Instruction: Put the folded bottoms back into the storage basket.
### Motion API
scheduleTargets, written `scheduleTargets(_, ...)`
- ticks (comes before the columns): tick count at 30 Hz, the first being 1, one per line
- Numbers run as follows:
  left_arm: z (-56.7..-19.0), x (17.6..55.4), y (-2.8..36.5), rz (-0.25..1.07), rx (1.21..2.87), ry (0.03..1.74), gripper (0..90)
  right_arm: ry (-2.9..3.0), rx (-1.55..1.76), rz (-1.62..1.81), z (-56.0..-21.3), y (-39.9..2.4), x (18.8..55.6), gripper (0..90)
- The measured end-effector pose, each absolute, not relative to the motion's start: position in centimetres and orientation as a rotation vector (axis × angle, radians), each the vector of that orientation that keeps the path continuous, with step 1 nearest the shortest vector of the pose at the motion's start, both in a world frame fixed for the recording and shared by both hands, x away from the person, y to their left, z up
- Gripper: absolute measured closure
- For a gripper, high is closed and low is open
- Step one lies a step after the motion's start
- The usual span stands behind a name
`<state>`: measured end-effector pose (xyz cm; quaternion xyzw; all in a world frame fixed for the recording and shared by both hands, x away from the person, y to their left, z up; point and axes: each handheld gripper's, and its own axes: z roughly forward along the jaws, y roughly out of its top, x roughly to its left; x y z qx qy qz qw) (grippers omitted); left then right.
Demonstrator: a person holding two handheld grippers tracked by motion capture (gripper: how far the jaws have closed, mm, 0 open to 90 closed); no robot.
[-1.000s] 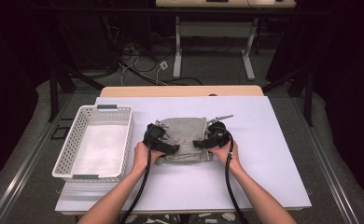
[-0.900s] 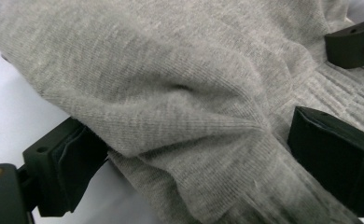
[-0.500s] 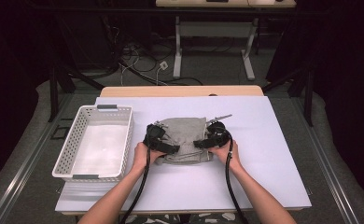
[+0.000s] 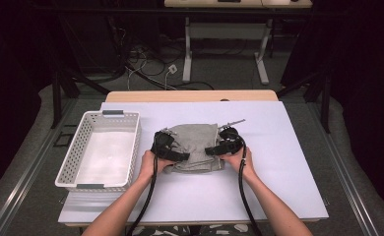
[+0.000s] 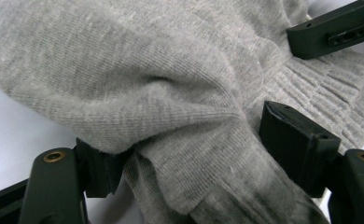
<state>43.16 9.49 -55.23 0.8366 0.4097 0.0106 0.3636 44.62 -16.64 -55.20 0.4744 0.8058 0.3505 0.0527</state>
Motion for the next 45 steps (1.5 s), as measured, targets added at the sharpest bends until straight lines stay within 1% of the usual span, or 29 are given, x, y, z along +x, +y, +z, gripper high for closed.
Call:
scheduleTargets(2, -55.2, 43.1, 9.5, 0.027, 2.149, 1.054, 27.2, 2.447, 1.469, 1.074, -55.2, -16.9, 44.8, 17.6)
scheduleTargets(6, -55.2, 43.1, 9.5, 0.012, 2.145, 1.046, 32.1, 2.432, 1.461, 1.056, -55.2, -16.8, 44.6, 20.2)
scheduleTargets(7, -55.2, 43.1, 9.6, 0.004, 2.145, 1.037, 33.3, 2.428, 1.452, 1.054, -55.3, -16.6, 44.5, 23.7)
scheduleTargets(8, -55.2, 43.1, 9.6, 0.004, 2.145, 1.037, 34.0, 2.428, 1.452, 1.054, -55.3, -16.6, 44.5, 23.7)
scheduleTargets(9, -55.2, 43.1, 9.5, -0.001, 2.145, 1.033, 35.3, 2.426, 1.449, 1.063, -55.3, -16.6, 44.4, 27.2)
scheduleTargets(10, -55.3, 43.1, 9.5, -0.003, 2.141, 1.034, 35.3, 2.426, 1.449, 1.063, -55.3, -16.6, 44.4, 27.2)
scheduleTargets(11, -55.3, 43.1, 9.5, -0.009, 2.139, 1.030, 37.2, 2.424, 1.448, 1.072, -55.3, -16.6, 44.4, 30.0)
scheduleTargets(13, -55.3, 43.0, 9.5, -0.014, 2.137, 1.027, 38.1, 2.426, 1.449, 1.070, -55.3, -16.6, 44.4, 31.1)
scheduleTargets(18, -55.3, 43.0, 9.5, -0.032, 2.126, 1.022, 43.6, 2.435, 1.439, 1.086, -55.3, -16.6, 44.3, 41.1)
scheduleTargets(19, -55.3, 43.0, 9.6, -0.039, 2.126, 1.019, 44.9, 2.443, 1.437, 1.095, -55.3, -16.6, 44.3, 44.5)
scheduleTargets(21, -55.3, 43.0, 9.5, -0.044, 2.124, 1.018, 45.6, 2.440, 1.438, 1.104, -55.4, -16.6, 44.3, 45.8)
scheduleTargets(23, -55.3, 43.0, 9.5, -0.050, 2.127, 1.011, 48.4, 2.444, 1.439, 1.123, -55.4, -16.6, 44.3, 51.2)
scheduleTargets(24, -55.3, 43.0, 9.5, -0.050, 2.127, 1.011, 49.1, 2.444, 1.439, 1.123, -55.4, -16.6, 44.3, 51.2)
scheduleTargets(25, -55.3, 42.9, 9.5, -0.051, 2.125, 1.006, 50.1, 2.449, 1.444, 1.141, -55.5, -16.6, 44.2, 55.9)
scheduleTargets(27, -55.3, 42.9, 9.5, -0.051, 2.124, 1.000, 50.7, 2.452, 1.446, 1.144, -55.5, -16.7, 44.2, 57.4)
scheduleTargets(28, -55.3, 42.9, 9.5, -0.053, 2.120, 0.998, 51.7, 2.454, 1.448, 1.156, -55.5, -16.7, 44.2, 59.7)
scheduleTargets(29, -55.3, 42.9, 9.5, -0.055, 2.118, 0.994, 52.9, 2.461, 1.451, 1.166, -55.5, -16.6, 44.2, 64.2)
scheduleTargets(37, -55.2, 42.9, 9.6, -0.055, 2.111, 0.982, 55.4, 2.447, 1.400, 1.156, -55.3, -16.3, 43.8, 69.4)
scheduleTargets(45, -54.9, 42.7, 9.5, -0.022, 2.109, 0.967, 57.9, 2.446, 1.341, 1.134, -54.9, -16.0, 43.5, 71.1)
